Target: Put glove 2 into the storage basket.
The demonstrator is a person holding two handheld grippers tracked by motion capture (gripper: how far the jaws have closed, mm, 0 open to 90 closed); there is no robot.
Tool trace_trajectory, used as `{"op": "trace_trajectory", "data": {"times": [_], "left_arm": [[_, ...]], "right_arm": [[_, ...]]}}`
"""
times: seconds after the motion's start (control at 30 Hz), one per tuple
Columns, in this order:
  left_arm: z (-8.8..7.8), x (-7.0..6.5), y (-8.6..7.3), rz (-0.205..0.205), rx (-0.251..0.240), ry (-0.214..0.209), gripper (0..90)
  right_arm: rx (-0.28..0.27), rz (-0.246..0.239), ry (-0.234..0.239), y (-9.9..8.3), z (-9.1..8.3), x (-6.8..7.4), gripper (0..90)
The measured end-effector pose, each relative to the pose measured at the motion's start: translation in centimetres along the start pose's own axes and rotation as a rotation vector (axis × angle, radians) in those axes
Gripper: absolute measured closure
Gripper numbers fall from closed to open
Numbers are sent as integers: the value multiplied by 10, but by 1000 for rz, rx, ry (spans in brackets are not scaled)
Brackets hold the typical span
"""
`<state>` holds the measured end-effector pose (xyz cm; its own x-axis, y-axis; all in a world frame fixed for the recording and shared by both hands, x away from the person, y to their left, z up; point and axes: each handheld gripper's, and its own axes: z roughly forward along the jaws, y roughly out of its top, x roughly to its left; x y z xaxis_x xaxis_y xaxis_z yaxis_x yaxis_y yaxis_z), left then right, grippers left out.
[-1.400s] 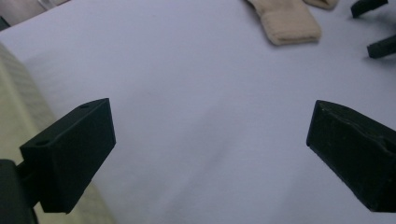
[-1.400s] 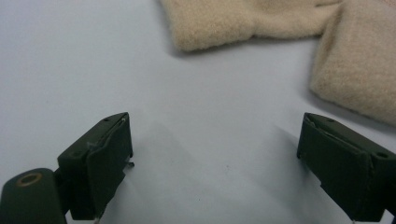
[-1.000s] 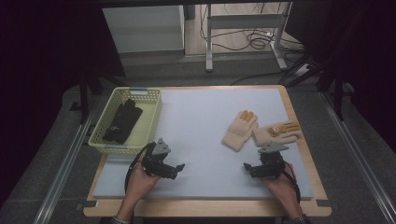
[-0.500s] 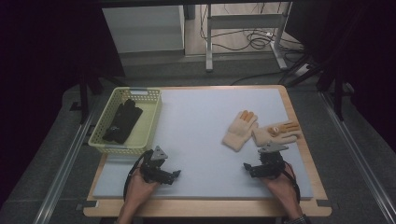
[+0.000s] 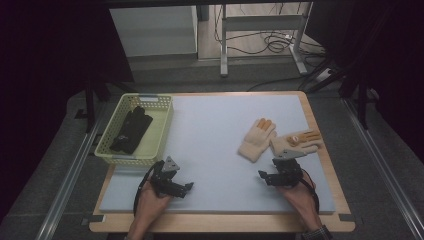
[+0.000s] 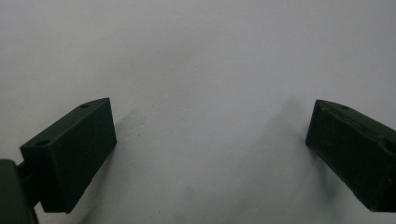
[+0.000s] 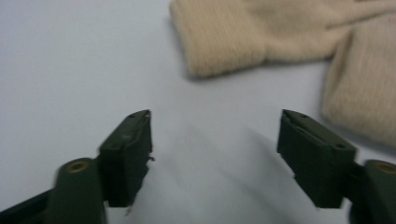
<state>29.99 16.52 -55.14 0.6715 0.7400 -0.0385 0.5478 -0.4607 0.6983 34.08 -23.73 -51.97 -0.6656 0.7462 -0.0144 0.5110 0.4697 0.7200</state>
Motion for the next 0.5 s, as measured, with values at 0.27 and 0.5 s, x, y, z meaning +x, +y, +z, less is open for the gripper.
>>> {"op": "trace_trajectory", "data": {"times": [0.27, 0.5], "left_arm": [[0, 0, 0, 0, 0, 0, 17], [0, 0, 0, -1, -1, -1, 17]], "right_arm": [[-22, 11, -3, 33, 8, -14, 480], [-23, 30, -40, 63, 33, -31, 313]]}}
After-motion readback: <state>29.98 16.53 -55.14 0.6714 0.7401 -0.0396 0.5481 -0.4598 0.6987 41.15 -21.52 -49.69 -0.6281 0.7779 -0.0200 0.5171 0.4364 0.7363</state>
